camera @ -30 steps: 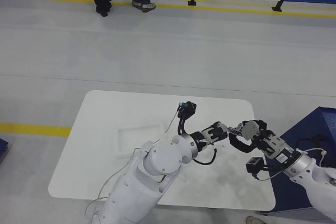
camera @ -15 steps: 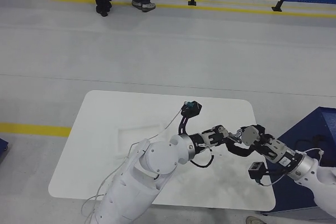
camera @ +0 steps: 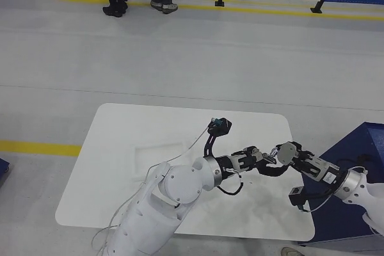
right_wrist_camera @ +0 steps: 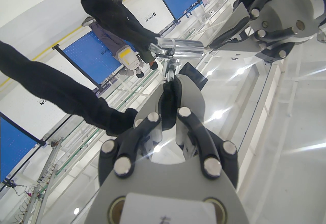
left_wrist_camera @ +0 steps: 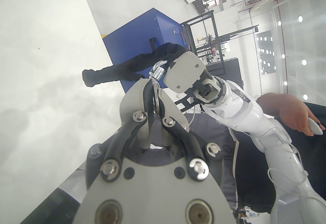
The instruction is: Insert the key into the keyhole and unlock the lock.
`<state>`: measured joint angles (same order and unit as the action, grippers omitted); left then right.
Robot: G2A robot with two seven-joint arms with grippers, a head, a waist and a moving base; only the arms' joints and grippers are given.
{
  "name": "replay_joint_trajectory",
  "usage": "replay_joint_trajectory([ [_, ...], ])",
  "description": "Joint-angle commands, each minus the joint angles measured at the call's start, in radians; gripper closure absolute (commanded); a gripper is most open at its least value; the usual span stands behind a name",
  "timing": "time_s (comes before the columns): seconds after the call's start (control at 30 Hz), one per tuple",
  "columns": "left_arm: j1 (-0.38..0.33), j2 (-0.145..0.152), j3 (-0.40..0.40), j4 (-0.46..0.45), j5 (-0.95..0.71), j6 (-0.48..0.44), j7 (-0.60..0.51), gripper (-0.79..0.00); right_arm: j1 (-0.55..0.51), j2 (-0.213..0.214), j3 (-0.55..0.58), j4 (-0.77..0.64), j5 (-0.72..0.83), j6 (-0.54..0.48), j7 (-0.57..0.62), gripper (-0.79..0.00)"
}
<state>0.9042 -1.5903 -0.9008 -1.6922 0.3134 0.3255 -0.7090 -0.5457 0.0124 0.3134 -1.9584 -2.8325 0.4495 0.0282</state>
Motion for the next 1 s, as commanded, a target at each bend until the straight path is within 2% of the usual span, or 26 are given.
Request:
replay_joint_trajectory([
  [0.0, -0.003, 0.001, 0.003, 0.003, 0.008, -0.004, -0.007, 0.0, -0.002, -0.002, 0.004, 0.009, 0.016, 0.011, -0.024, 0.0],
  [0.3, -0.028, 0.004, 0.018, 0.021, 0.04, -0.017, -0.03, 0.0, -0.007, -0.009, 0.032, 0.036, 0.035, 0.04, -0.082, 0.0],
  [0.73, -0.053, 0.015, 0.027, 0.034, 0.115, -0.132, -0.068, 0.0, -0.021, -0.025, 0.068, 0.065, 0.097, 0.06, -0.173, 0.0],
  [0.97, -0.046, 0.015, 0.018, 0.041, 0.08, -0.115, -0.069, 0.0, -0.027, -0.031, 0.081, 0.075, 0.107, 0.063, -0.184, 0.0],
])
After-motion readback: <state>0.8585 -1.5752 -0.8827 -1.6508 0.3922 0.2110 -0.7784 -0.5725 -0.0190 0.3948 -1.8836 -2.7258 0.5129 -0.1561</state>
